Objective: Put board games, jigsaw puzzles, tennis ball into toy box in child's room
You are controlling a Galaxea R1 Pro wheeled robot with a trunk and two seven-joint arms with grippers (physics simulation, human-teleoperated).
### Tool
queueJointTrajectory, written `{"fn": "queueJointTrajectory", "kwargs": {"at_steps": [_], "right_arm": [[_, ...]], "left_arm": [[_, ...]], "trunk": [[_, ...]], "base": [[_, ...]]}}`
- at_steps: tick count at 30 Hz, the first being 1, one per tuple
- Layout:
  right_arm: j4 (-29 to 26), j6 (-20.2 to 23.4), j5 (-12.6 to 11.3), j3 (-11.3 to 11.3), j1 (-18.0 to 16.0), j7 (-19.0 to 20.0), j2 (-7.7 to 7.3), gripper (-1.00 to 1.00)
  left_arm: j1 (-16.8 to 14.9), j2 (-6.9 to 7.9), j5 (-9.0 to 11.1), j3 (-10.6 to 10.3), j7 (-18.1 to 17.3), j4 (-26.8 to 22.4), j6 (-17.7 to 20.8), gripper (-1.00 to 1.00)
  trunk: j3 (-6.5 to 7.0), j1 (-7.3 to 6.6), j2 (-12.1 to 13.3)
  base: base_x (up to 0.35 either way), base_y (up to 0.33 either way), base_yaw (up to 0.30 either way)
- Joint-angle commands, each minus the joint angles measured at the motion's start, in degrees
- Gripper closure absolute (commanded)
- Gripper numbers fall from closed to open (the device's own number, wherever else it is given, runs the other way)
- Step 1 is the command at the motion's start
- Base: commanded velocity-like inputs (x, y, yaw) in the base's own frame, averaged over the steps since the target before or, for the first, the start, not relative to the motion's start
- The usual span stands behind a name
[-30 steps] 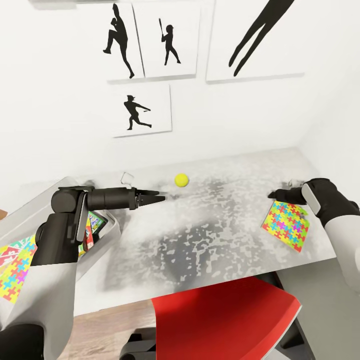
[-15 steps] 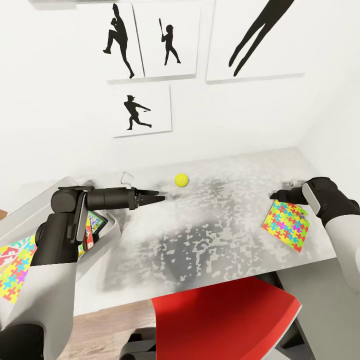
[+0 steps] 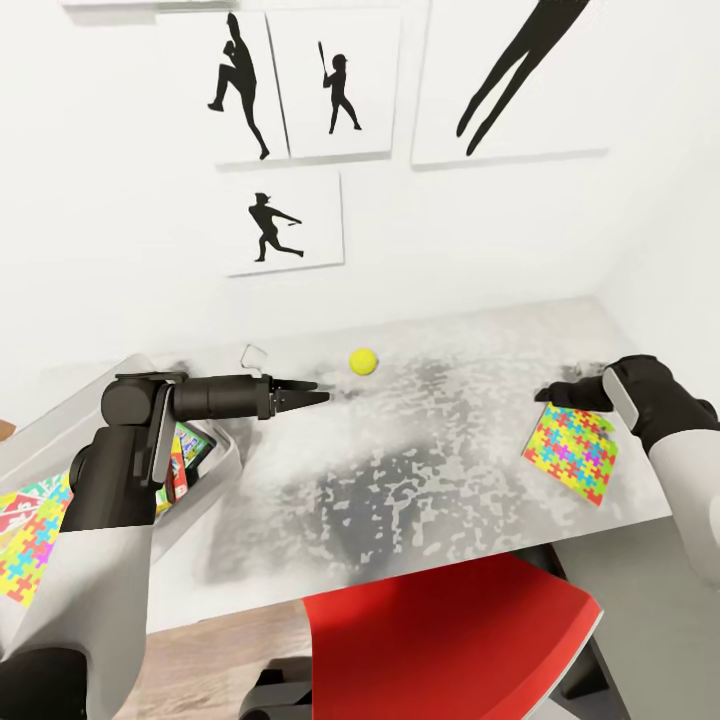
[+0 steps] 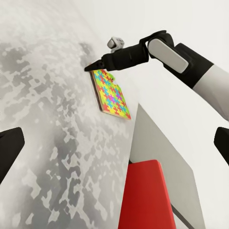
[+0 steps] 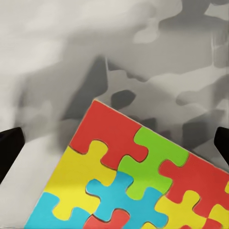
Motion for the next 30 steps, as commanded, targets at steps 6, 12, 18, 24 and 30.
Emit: {"fn": "queueJointTrajectory", "kwargs": {"at_steps": [6, 12, 18, 24, 30], "right_arm": [[0.6, 0.3, -0.9, 0.5, 0.0, 0.4, 0.14, -1.00], [0.6, 0.3, -0.9, 0.6, 0.0, 0.5, 0.09, -1.00], [0.6, 0.2, -0.9, 0.6, 0.0, 0.5, 0.02, -1.00], [0.6, 0.2, -0.9, 0.6, 0.0, 0.5, 0.01, -1.00], [0.6, 0.1, -0.8, 0.6, 0.0, 0.5, -0.02, -1.00]], "left_arm": [[-0.1, -0.02, -0.6, 0.1, -0.6, -0.1, 0.6, -1.00], [-0.1, -0.11, -0.6, 0.1, -0.6, -0.1, 0.6, -1.00], [-0.1, -0.18, -0.6, 0.1, -0.6, -0.1, 0.6, -1.00], [-0.1, -0.20, -0.6, 0.1, -0.6, -0.1, 0.6, -1.00], [-0.1, -0.20, -0.6, 0.1, -0.6, -0.1, 0.6, -1.00]], "trunk": [[0.00, 0.05, -0.1], [0.02, 0.05, -0.1], [0.02, 0.05, -0.1], [0.02, 0.05, -0.1], [0.02, 0.05, -0.1]], "base": [[0.000, 0.000, 0.000], [0.000, 0.000, 0.000], [0.000, 0.000, 0.000], [0.000, 0.000, 0.000], [-0.057, 0.000, 0.000]]}}
